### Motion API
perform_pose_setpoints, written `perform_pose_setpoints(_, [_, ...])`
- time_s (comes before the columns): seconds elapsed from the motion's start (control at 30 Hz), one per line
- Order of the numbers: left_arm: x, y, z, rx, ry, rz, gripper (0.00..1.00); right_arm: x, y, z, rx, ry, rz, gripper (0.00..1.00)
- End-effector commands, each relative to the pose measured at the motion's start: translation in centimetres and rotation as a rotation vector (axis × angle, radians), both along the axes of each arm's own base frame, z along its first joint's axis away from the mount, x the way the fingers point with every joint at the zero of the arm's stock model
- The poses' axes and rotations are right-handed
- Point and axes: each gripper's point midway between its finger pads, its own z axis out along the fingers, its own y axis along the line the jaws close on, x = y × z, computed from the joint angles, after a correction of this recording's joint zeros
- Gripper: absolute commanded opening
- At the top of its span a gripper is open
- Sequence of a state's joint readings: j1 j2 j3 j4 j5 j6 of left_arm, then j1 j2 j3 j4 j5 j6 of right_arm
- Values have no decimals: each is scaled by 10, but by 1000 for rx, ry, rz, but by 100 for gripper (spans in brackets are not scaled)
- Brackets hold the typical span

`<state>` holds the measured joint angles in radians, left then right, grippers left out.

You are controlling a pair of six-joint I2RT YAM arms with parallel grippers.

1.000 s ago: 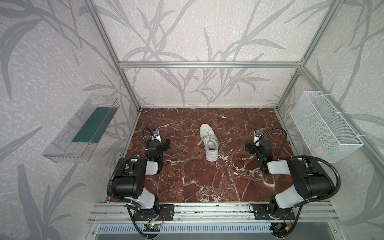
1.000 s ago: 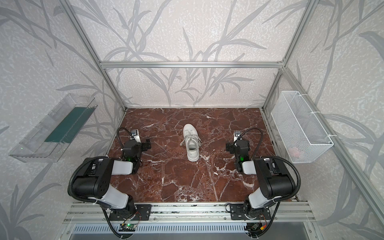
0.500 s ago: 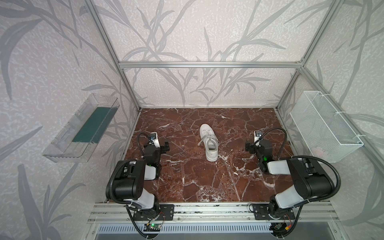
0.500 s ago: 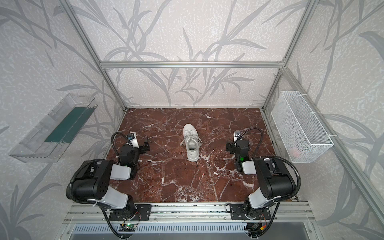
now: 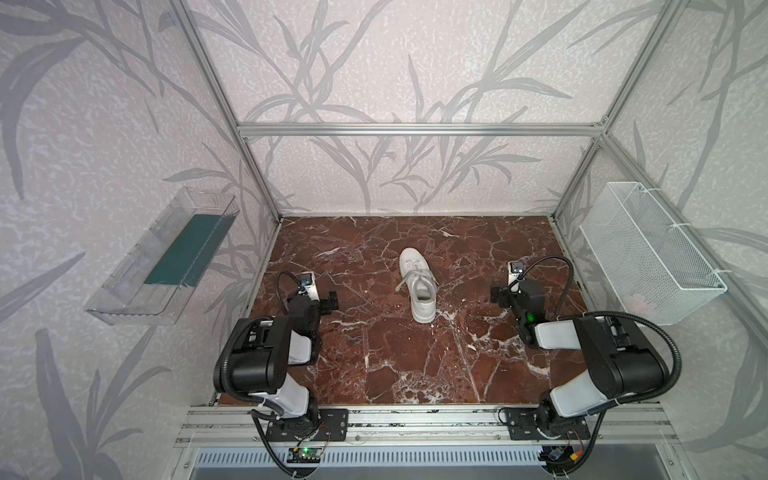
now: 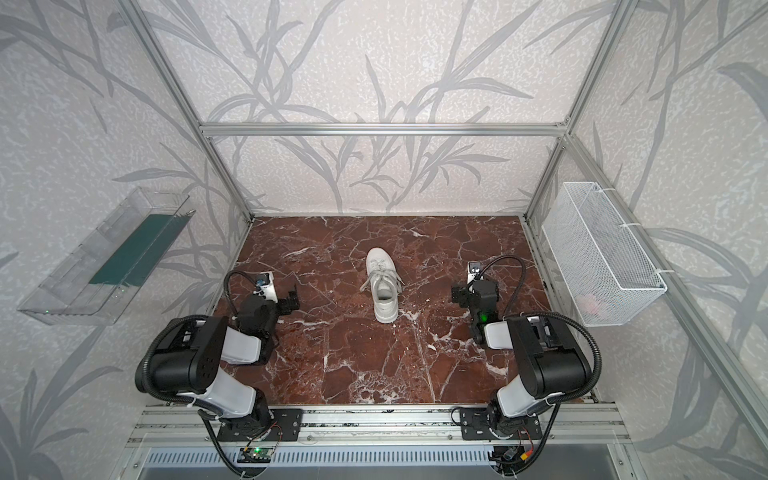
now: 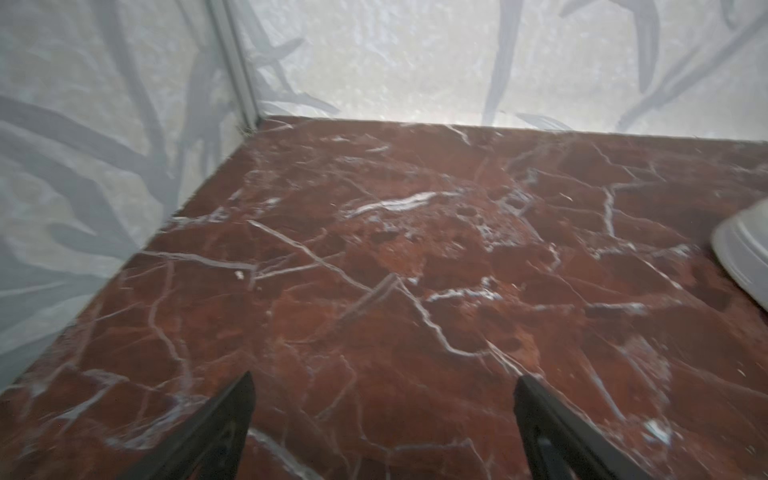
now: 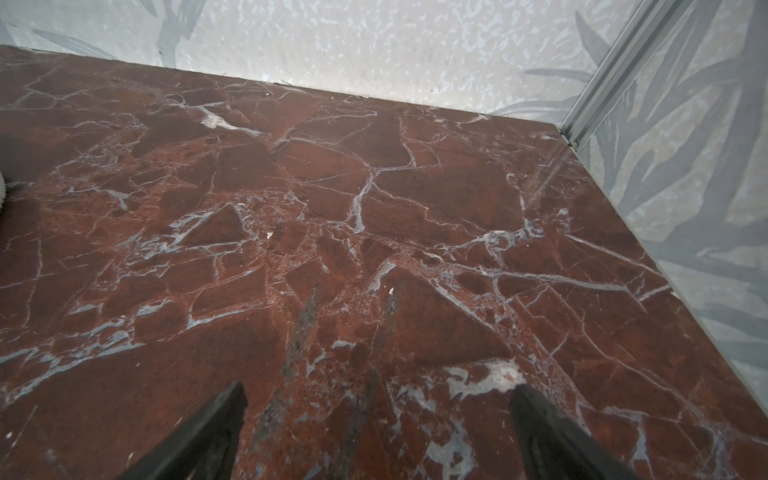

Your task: Tie the shoes

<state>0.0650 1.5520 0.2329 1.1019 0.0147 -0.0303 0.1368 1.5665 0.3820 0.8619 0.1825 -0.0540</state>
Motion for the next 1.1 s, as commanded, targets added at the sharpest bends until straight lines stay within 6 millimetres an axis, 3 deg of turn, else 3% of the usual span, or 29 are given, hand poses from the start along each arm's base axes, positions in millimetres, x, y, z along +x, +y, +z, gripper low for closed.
perform_pose_setpoints(0.0, [21, 15, 16, 12, -44, 80, 99, 5, -1, 15, 6, -43, -9, 99])
perform_pose_setpoints(0.03, [27, -11, 8, 14, 40, -85, 99, 5, -2, 14, 6, -43, -9, 99])
perform_pose_setpoints(0.07, [20, -9, 10, -3, 74, -64, 99, 5, -1, 15, 6, -43, -8, 99])
perform_pose_setpoints(0.13, [9, 25, 19, -4, -70, 150, 99, 5, -1, 15, 6, -43, -8, 99])
perform_pose_setpoints(0.2, [20, -6, 12, 7, 22, -40, 99, 5, -1, 14, 7, -43, -9, 99])
perform_pose_setpoints(0.27, [22, 4, 10, 0, 47, 28, 99, 5, -1, 15, 7, -43, -9, 99])
perform_pose_setpoints(0.3, [30, -5, 13, 30, 8, -27, 99, 5, -1, 15, 7, -43, -9, 99])
perform_pose_setpoints(0.33, [22, -6, 13, 24, 5, -27, 99, 5, -1, 15, 6, -44, -9, 99])
perform_pose_setpoints(0.37, [14, 0, 16, 6, -11, 20, 99, 5, -2, 14, 6, -41, -9, 99])
perform_pose_setpoints(0.43, [1, 41, 19, -17, -50, 277, 99, 5, -2, 14, 7, -42, -9, 99])
perform_pose_setpoints(0.5, [29, 7, 10, 35, 39, 48, 99, 5, -1, 14, 6, -41, -8, 99])
perform_pose_setpoints(0.53, [25, 3, 6, 12, 102, 33, 99, 5, -1, 15, 6, -43, -9, 99])
perform_pose_setpoints(0.67, [24, 4, 14, 24, -7, 39, 99, 5, -1, 14, 6, -42, -9, 99])
perform_pose_setpoints(0.8, [24, -4, 14, 28, -7, -10, 99, 5, -1, 14, 6, -42, -8, 99])
perform_pose_setpoints(1.07, [29, 2, 11, 26, 30, 22, 99, 5, -1, 15, 6, -42, -8, 99])
